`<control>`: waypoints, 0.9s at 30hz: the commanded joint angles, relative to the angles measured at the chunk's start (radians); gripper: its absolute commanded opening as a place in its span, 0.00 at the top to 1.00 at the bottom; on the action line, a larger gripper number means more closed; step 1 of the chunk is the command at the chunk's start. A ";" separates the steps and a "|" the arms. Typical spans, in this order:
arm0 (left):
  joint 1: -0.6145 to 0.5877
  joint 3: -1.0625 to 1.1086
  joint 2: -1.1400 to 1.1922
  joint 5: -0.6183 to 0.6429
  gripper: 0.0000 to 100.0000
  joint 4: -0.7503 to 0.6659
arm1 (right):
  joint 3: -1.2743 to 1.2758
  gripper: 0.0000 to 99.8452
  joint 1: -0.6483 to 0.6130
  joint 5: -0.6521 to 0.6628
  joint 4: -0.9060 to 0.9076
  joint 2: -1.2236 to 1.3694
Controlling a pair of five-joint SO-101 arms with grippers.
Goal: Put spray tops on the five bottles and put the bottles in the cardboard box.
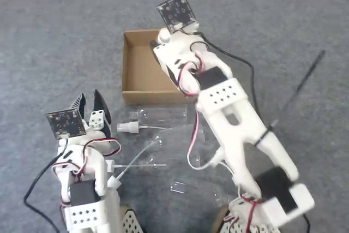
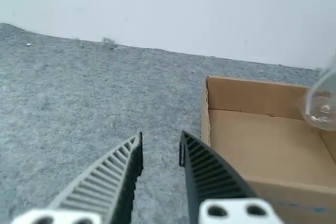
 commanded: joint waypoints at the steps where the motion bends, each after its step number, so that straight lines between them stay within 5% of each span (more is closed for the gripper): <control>1: -0.002 -0.002 -0.009 -0.009 0.89 0.002 | -0.120 0.99 -0.013 0.002 -0.044 0.030; 27: 0.000 -0.002 -0.009 -0.009 0.89 0.002 | -0.647 0.99 -0.015 -0.155 -0.042 0.564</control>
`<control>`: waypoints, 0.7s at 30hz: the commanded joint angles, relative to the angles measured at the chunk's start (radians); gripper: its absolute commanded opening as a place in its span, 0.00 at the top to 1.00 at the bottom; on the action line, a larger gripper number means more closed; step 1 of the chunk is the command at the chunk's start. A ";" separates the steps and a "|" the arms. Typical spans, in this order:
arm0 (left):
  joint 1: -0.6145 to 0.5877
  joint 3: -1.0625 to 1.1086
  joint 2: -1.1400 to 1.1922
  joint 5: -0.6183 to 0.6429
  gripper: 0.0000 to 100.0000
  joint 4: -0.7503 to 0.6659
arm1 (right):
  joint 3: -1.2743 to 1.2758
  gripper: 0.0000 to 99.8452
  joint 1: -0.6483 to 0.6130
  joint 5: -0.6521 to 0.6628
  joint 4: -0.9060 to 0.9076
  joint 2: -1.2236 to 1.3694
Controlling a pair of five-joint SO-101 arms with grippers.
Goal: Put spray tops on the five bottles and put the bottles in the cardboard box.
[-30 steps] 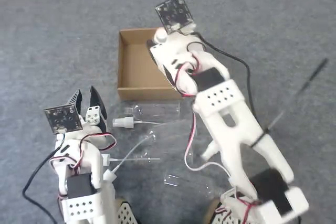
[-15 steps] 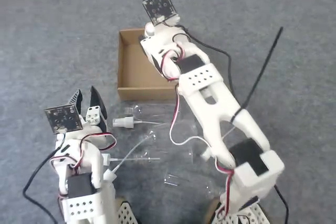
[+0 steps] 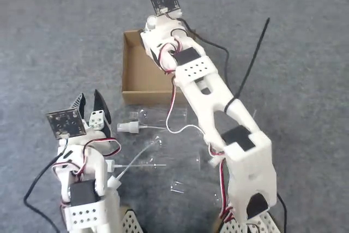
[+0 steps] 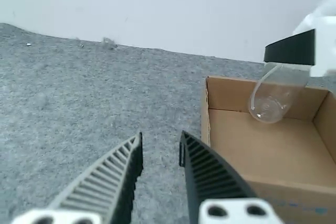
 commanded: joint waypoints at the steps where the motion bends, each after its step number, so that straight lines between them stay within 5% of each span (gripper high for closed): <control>1: -0.002 -0.002 -0.009 -0.009 0.89 0.002 | -0.149 0.99 -0.013 -0.011 -0.024 0.031; 21: -0.003 -0.002 -0.009 -0.009 0.89 0.002 | -0.313 0.99 -0.127 -0.012 0.051 0.228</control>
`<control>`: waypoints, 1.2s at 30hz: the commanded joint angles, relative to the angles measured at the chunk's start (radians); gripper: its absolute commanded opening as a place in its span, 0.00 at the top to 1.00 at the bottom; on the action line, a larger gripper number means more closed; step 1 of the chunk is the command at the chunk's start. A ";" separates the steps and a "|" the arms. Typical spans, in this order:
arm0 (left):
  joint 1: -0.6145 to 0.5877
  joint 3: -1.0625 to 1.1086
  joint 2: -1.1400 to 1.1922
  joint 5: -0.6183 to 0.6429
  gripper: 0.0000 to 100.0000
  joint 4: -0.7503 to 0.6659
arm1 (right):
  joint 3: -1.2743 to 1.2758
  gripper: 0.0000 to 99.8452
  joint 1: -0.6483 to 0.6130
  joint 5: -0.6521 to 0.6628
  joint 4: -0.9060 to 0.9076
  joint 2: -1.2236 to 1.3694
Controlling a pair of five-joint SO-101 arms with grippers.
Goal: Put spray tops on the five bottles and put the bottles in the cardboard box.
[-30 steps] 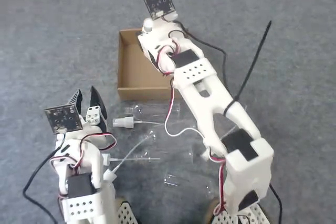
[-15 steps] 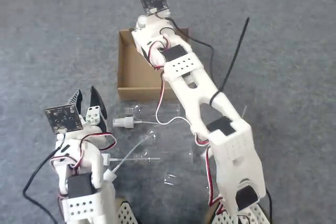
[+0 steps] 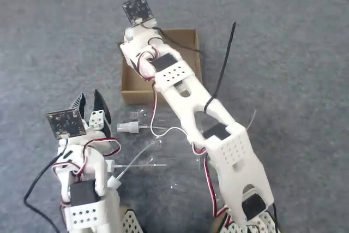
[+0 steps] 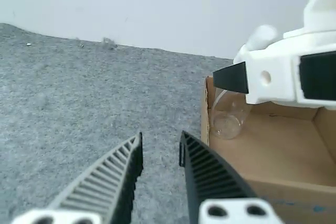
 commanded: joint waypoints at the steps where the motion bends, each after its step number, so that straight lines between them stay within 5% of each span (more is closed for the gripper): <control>1: -0.003 -0.002 -0.009 -0.009 0.89 0.002 | -0.075 0.99 -0.028 -0.011 0.002 -0.002; 24: -0.003 -0.001 -0.006 -0.011 0.89 0.003 | -0.075 0.99 -0.030 -0.003 -0.042 0.114; 31: -0.003 -0.001 -0.006 -0.011 0.89 0.003 | -0.075 0.82 -0.027 -0.003 -0.038 0.119; 36: -0.003 -0.001 -0.006 -0.011 0.89 0.003 | -0.075 0.79 -0.025 -0.002 -0.041 0.119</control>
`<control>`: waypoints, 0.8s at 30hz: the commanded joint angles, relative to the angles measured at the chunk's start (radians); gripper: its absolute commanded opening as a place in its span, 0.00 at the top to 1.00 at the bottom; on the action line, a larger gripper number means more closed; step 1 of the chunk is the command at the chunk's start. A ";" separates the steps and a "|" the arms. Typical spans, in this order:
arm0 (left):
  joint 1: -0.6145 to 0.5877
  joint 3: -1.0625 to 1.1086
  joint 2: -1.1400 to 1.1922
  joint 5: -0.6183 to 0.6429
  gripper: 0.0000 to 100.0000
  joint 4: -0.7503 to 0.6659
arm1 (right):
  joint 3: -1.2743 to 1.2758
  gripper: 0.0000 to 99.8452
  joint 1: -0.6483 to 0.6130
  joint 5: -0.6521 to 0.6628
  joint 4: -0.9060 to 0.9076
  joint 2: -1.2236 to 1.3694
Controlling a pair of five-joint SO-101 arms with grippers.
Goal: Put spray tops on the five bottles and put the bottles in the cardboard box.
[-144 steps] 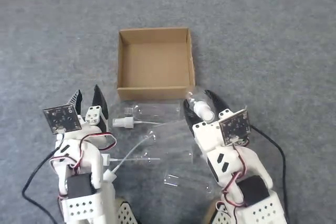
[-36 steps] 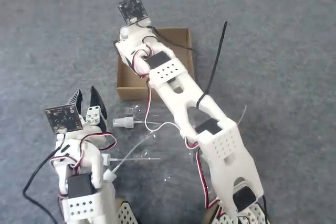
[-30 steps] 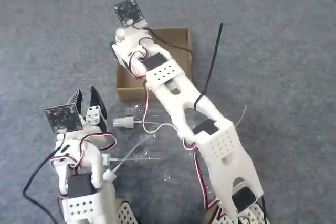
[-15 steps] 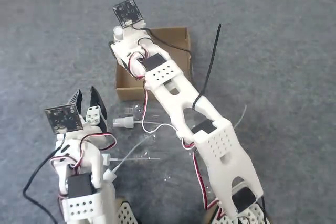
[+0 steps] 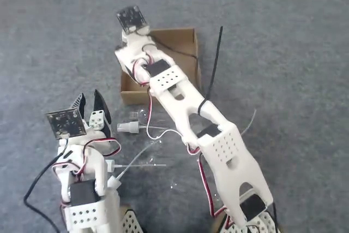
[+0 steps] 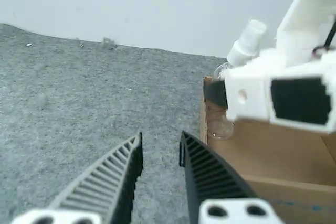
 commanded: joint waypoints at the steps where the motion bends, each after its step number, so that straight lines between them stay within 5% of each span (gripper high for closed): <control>1: -0.003 -0.001 -0.006 -0.008 0.89 0.003 | -0.017 0.79 0.002 0.000 -0.008 -0.012; 15: -0.003 -0.001 -0.005 -0.008 0.89 0.003 | -0.017 0.79 0.018 0.002 0.044 -0.077; 24: -0.003 -0.001 -0.005 -0.008 0.89 0.003 | -0.017 0.64 0.016 0.002 0.120 -0.110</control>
